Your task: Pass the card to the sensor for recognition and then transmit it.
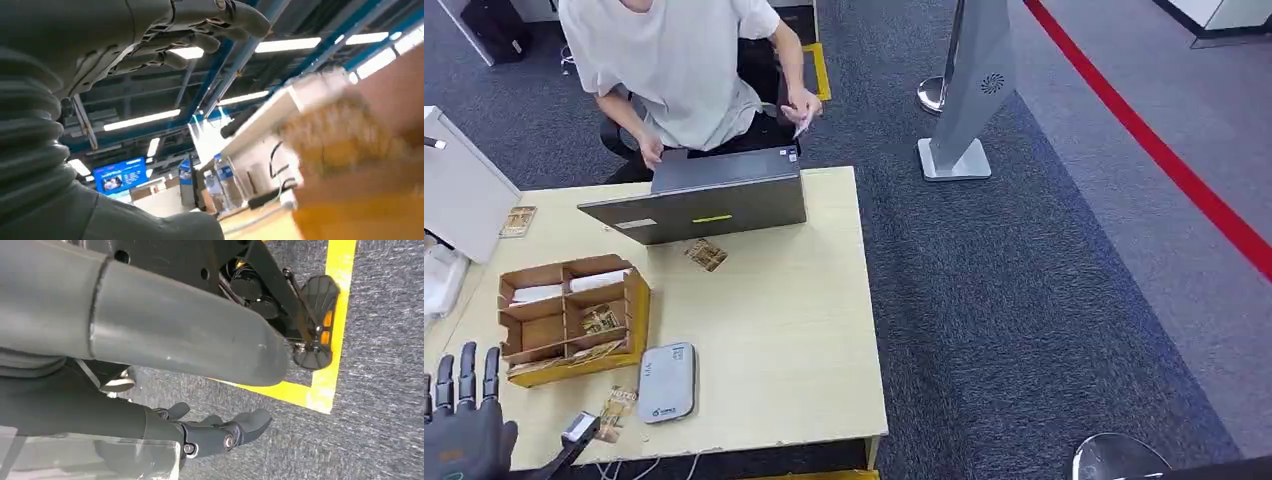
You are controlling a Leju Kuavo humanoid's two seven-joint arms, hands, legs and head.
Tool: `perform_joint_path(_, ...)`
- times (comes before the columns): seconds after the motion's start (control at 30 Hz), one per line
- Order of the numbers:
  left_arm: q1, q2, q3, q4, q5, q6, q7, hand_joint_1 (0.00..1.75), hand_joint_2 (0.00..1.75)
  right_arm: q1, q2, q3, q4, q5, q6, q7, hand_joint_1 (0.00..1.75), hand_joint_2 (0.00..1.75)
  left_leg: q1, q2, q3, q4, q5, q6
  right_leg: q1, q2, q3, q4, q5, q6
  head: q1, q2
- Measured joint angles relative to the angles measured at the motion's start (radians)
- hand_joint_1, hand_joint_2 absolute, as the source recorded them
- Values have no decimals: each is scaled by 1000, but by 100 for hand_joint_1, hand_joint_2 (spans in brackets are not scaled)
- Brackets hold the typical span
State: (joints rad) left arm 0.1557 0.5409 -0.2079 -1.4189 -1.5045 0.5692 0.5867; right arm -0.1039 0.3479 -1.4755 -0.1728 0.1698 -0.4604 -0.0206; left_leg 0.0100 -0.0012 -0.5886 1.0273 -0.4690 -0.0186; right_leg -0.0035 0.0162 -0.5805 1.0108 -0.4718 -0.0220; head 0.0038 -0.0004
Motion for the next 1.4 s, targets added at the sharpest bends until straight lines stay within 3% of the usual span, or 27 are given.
perform_joint_path(0.37, -76, -43, 0, 231, 0, 21, -18, 0, 175, 0, 0, 0, -3, 13, 0, 13, 0, 0, 0, 0, 0, 0, 0, 0, 0, 0, 0, 0, 0, 0, 0, 0)
perform_joint_path(0.67, -153, -71, -50, 340, 0, 44, 25, 0, 175, 0, 0, 0, -4, 16, 2, 21, 0, 0, 0, -2, 0, 0, 0, 0, 0, -2, 1, 0, 0, 0, 0, 0)
perform_joint_path(0.97, -229, -84, -164, 382, 0, 41, 82, 0, 175, 0, 0, 1, -5, 16, 6, 19, 0, 0, 0, -3, 0, 0, 1, 0, 0, -3, 1, 0, 0, 0, 0, 0)
perform_joint_path(1.4, -254, -84, -216, 395, 0, 43, 105, 0, 175, 0, 0, 1, -8, 16, 10, 17, 0, 0, 0, -3, 0, 0, 1, 0, 0, -3, 1, 0, 0, 0, 0, 0)
